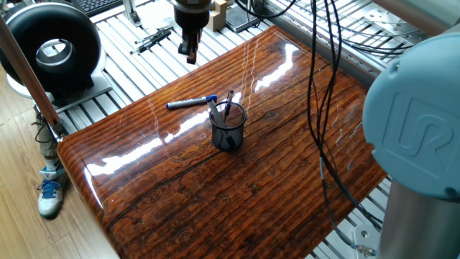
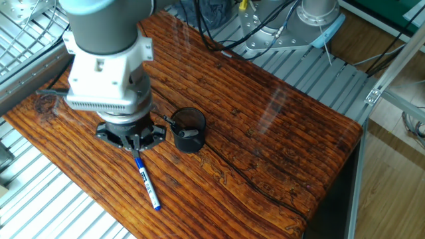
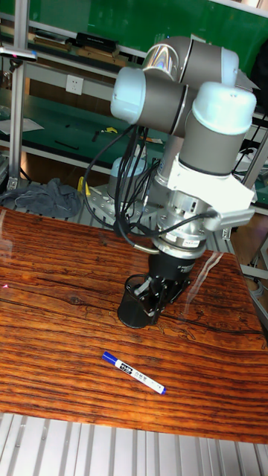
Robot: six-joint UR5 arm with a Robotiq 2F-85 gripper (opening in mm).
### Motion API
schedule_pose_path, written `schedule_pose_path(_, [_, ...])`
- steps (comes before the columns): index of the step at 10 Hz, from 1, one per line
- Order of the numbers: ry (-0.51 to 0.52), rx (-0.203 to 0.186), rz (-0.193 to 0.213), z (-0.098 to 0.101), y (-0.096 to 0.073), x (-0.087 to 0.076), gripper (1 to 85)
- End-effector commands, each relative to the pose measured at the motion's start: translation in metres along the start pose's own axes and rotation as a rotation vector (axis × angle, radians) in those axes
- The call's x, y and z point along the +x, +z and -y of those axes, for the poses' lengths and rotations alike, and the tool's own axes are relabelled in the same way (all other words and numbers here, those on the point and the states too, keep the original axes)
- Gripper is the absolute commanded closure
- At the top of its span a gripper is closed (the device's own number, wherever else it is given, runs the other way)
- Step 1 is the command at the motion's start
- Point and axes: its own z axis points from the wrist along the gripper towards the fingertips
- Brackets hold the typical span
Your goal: Put the pen into the pen holder
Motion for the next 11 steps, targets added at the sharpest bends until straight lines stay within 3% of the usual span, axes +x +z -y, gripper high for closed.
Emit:
schedule_pose_path(1, [-0.044,0.043,-0.094,0.013,0.002,0.023,83.3])
schedule_pose_path(2, [-0.085,0.064,-0.14,0.019,0.0,0.035,83.3])
schedule_pose_path(4, [-0.096,0.072,-0.162,0.022,-0.001,0.04,83.3])
schedule_pose_path(7, [-0.135,0.059,-0.149,0.019,0.0,0.037,83.3])
schedule_pose_path(10, [-0.215,0.004,-0.068,0.007,0.009,0.009,80.7])
schedule_pose_path(11, [-0.231,-0.004,-0.064,0.008,0.016,0.001,79.0])
